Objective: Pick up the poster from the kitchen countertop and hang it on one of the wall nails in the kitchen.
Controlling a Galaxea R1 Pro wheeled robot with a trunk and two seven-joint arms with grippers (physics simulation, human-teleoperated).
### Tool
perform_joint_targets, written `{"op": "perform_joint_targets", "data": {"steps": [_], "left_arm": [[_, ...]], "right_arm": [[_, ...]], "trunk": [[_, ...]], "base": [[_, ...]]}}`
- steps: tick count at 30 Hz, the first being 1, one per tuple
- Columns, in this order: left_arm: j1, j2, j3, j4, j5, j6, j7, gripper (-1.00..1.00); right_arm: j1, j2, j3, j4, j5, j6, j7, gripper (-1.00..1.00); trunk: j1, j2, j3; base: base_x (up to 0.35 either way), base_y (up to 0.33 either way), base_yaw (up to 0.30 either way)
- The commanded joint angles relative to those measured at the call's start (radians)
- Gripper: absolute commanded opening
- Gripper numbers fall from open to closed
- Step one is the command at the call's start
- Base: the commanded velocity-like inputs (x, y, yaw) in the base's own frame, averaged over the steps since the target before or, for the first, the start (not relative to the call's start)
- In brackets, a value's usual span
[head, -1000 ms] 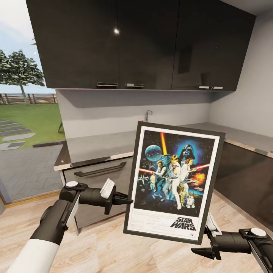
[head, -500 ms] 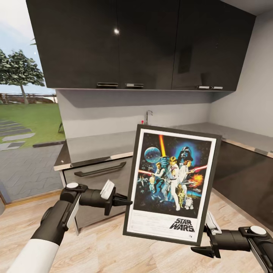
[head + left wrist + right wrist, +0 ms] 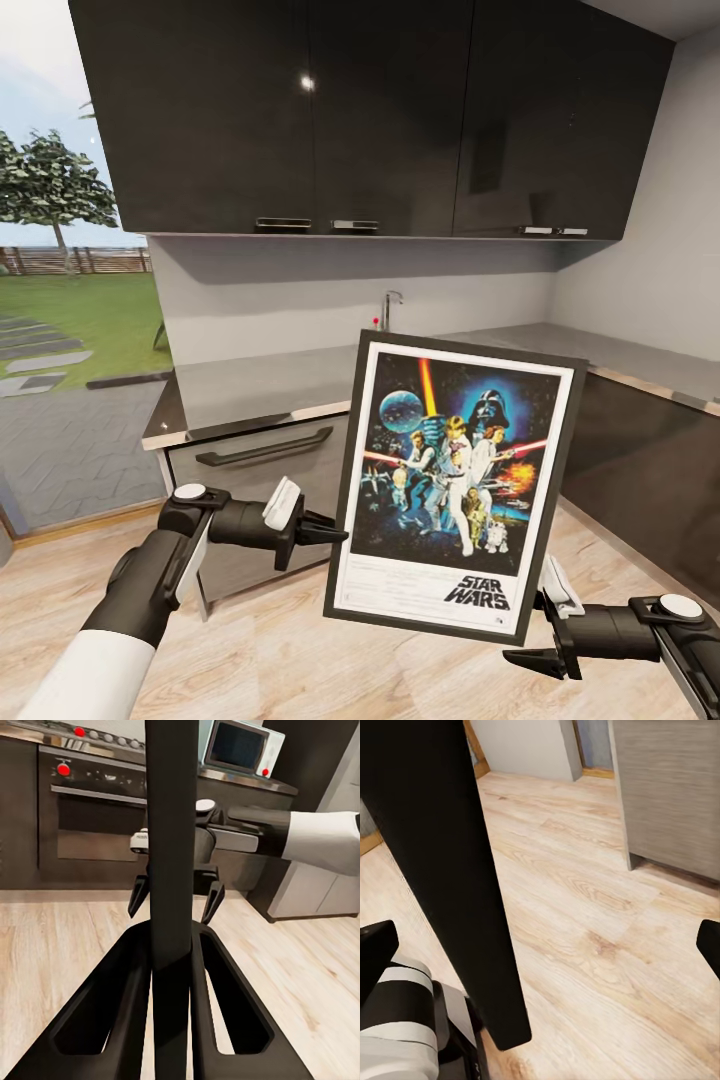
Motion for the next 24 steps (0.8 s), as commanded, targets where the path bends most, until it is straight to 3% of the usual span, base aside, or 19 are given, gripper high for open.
{"op": "perform_joint_targets", "data": {"steps": [1, 24], "left_arm": [[-0.001, 0.001, -0.001, -0.001, -0.001, 0.007, -0.002, -1.0], [-0.001, 0.003, 0.0, -0.001, -0.001, 0.007, -0.003, -1.0]], "right_arm": [[-0.001, 0.0, -0.001, 0.0, 0.0, 0.011, 0.004, 1.0], [-0.001, 0.0, -0.001, 0.0, 0.0, 0.011, 0.004, 1.0]], "trunk": [[0.0, -0.001, -0.001], [0.0, -0.001, -0.001]], "base": [[0.0, 0.0, 0.0], [0.0, 0.0, 0.0]]}}
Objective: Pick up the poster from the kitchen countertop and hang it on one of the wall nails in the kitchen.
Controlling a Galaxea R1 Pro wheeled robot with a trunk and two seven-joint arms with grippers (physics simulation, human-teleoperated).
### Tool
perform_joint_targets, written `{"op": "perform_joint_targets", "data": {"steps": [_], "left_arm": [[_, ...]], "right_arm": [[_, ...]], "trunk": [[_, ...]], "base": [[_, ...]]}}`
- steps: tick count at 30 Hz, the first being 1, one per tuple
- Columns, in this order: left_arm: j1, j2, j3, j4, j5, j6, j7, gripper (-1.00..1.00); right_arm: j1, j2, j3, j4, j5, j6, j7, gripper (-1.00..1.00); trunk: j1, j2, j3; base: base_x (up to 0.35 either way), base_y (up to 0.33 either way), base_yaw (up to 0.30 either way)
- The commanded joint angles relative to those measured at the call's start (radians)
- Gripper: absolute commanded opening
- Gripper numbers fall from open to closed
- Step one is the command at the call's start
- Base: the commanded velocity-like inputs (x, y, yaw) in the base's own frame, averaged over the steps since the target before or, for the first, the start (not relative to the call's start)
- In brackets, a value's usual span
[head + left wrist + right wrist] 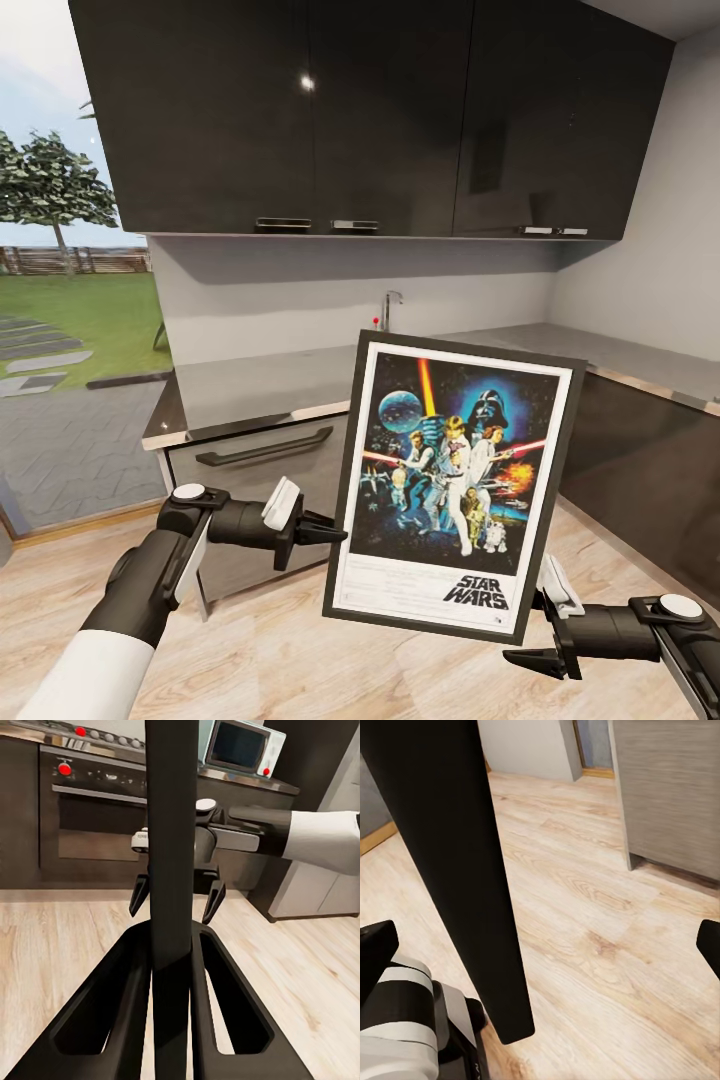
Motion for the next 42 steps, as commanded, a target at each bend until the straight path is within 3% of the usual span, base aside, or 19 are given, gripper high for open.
{"op": "perform_joint_targets", "data": {"steps": [1, 26, 27, 42], "left_arm": [[-0.001, 0.001, -0.001, -0.001, -0.001, 0.007, -0.003, -1.0], [-0.001, 0.011, -0.001, -0.004, -0.001, 0.008, -0.003, -1.0], [-0.001, 0.011, -0.001, -0.004, -0.001, 0.008, -0.003, -1.0], [-0.001, 0.011, -0.001, -0.002, -0.001, 0.009, -0.003, -1.0]], "right_arm": [[-0.001, 0.0, -0.001, 0.0, 0.0, 0.011, 0.004, 1.0], [-0.001, 0.0, -0.001, 0.0, 0.0, 0.011, 0.004, 1.0], [-0.001, 0.0, -0.001, 0.0, 0.0, 0.011, 0.004, -1.0], [-0.001, 0.0, -0.001, 0.0, 0.0, 0.011, 0.004, -1.0]], "trunk": [[0.0, -0.001, -0.001], [0.0, -0.001, -0.001], [0.0, -0.001, -0.001], [0.0, -0.001, -0.001]], "base": [[0.0, 0.0, 0.0], [0.0, 0.0, 0.0], [0.0, 0.0, 0.0], [0.0, 0.0, 0.0]]}}
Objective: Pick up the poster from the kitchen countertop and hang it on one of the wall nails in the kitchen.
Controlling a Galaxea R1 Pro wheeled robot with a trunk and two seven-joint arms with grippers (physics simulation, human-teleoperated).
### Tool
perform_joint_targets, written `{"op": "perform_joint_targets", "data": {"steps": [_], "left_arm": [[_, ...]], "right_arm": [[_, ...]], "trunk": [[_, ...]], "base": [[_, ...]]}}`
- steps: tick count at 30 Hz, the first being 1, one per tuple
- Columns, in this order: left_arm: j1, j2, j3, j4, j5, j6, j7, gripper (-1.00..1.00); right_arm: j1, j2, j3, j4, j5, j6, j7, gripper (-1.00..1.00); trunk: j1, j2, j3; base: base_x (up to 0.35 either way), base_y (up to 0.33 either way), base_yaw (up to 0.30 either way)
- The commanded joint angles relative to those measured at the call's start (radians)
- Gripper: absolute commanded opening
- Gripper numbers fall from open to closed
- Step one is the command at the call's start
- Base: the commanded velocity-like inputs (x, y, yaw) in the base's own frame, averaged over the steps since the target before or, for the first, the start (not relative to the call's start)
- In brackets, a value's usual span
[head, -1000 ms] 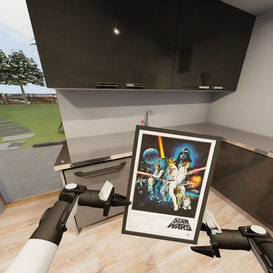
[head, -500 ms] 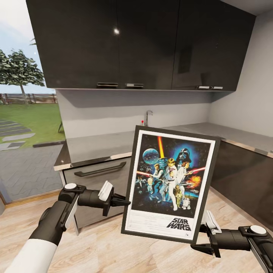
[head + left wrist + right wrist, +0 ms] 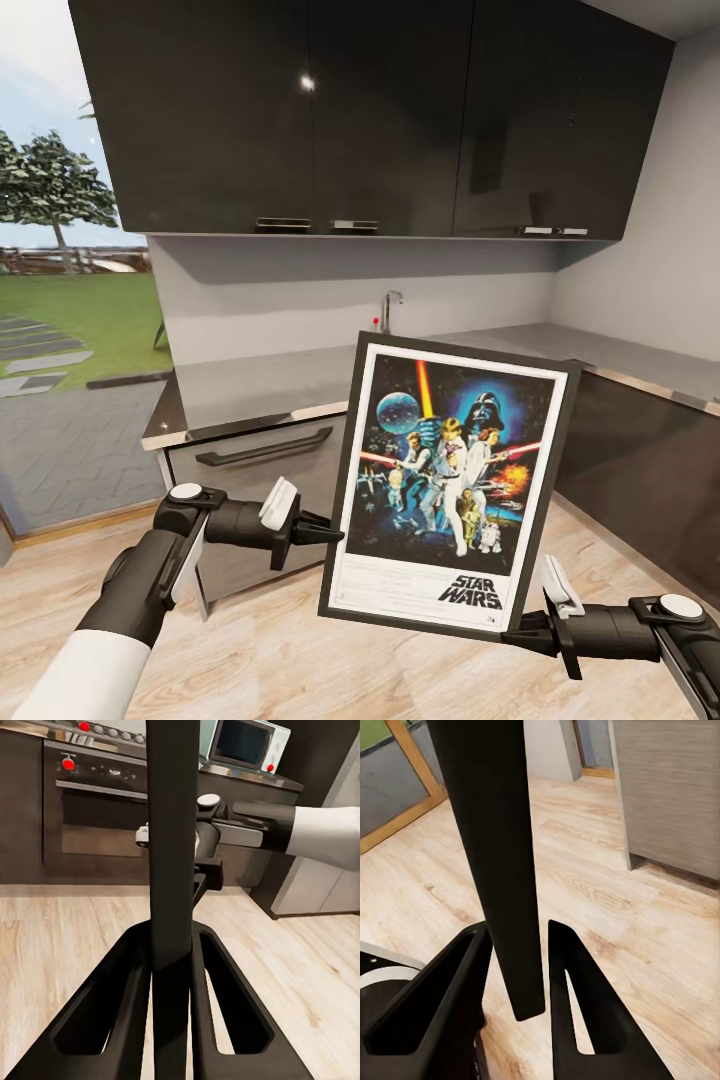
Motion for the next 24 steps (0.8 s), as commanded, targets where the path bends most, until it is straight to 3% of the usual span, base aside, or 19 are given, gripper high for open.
{"op": "perform_joint_targets", "data": {"steps": [1, 6, 7, 24], "left_arm": [[0.0, 0.0, -0.001, 0.0, 0.003, 0.004, -0.003, -1.0], [0.0, 0.0, -0.001, 0.002, 0.003, 0.004, -0.003, -1.0], [0.0, 0.0, -0.001, 0.002, 0.003, 0.004, -0.003, 1.0], [0.0, 0.007, 0.0, 0.002, 0.003, 0.004, -0.003, 1.0]], "right_arm": [[-0.001, 0.001, -0.001, -0.001, 0.0, 0.014, 0.004, -1.0], [-0.001, 0.001, -0.001, -0.001, 0.0, 0.015, 0.004, -1.0], [-0.001, 0.001, -0.001, -0.001, 0.0, 0.015, 0.004, -1.0], [-0.001, 0.001, -0.003, -0.001, 0.0, 0.015, 0.004, -1.0]], "trunk": [[0.0, -0.001, -0.001], [0.0, -0.001, -0.001], [0.0, -0.001, -0.001], [0.0, -0.001, -0.001]], "base": [[0.0, 0.0, 0.0], [0.0, 0.0, 0.0], [0.0, 0.0, 0.0], [0.0, 0.0, 0.0]]}}
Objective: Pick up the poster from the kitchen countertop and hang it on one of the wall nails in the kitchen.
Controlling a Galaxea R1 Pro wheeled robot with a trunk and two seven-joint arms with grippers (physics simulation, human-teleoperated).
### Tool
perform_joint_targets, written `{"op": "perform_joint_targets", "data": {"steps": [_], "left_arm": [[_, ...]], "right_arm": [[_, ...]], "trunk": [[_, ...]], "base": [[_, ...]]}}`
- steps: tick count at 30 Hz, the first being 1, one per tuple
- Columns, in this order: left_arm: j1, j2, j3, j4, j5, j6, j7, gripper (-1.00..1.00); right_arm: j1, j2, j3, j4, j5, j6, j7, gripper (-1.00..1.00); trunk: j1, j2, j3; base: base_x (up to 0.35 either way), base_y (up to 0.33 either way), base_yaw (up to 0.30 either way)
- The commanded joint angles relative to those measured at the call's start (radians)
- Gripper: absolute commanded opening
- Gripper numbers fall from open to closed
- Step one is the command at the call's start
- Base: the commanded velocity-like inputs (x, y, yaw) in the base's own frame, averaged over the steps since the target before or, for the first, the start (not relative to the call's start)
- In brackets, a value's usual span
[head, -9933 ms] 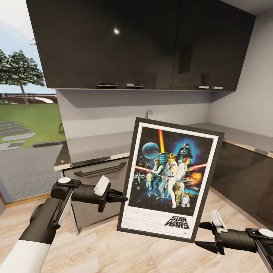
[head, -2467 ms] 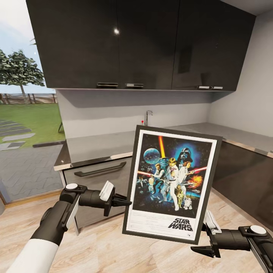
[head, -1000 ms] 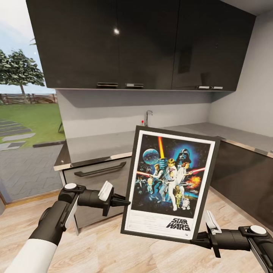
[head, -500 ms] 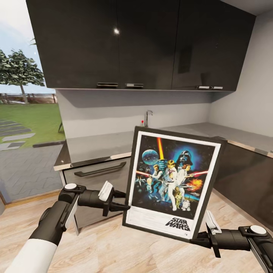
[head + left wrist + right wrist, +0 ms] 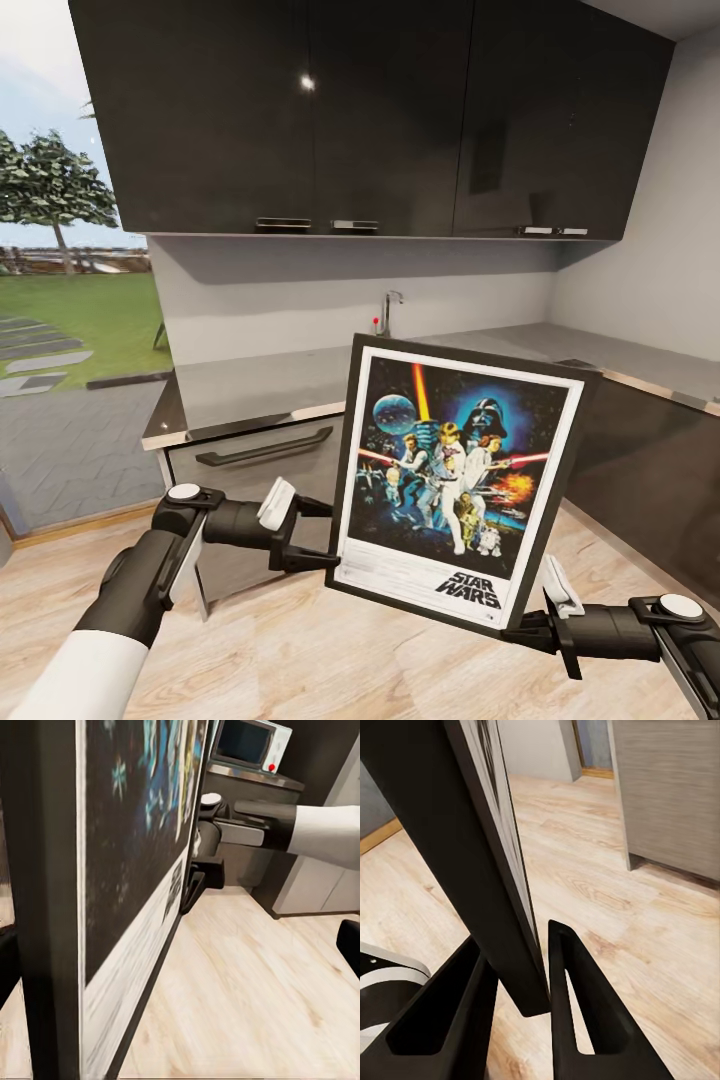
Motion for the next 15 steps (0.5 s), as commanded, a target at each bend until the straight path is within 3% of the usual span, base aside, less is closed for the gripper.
{"op": "perform_joint_targets", "data": {"steps": [1, 3, 9, 11, 15], "left_arm": [[-0.001, 0.006, -0.001, 0.0, -0.001, 0.01, -0.003, 1.0], [-0.001, 0.017, -0.001, 0.0, -0.001, 0.01, -0.003, 1.0], [-0.001, 0.087, -0.001, 0.023, 0.0, 0.003, -0.003, 1.0], [-0.001, 0.123, 0.0, 0.044, 0.003, -0.022, -0.003, 1.0], [0.011, 0.199, 0.006, 0.125, 0.009, -0.148, -0.003, 1.0]], "right_arm": [[-0.001, 0.0, -0.001, 0.0, 0.0, 0.013, 0.005, -1.0], [-0.001, 0.0, -0.001, 0.0, 0.0, 0.013, 0.005, -1.0], [-0.001, 0.0, -0.001, 0.0, 0.0, 0.013, 0.004, -1.0], [-0.001, 0.0, -0.002, 0.0, 0.0, 0.013, 0.003, -1.0], [-0.001, 0.0, -0.005, 0.001, 0.001, 0.014, 0.002, -1.0]], "trunk": [[0.0, -0.001, -0.001], [0.0, -0.001, -0.001], [0.0, -0.001, -0.001], [0.0, -0.001, -0.001], [0.0, -0.001, -0.001]], "base": [[0.0, 0.0, 0.0], [0.0, 0.0, 0.0], [0.0, 0.0, 0.0], [0.0, 0.0, 0.0], [0.0, 0.0, 0.0]]}}
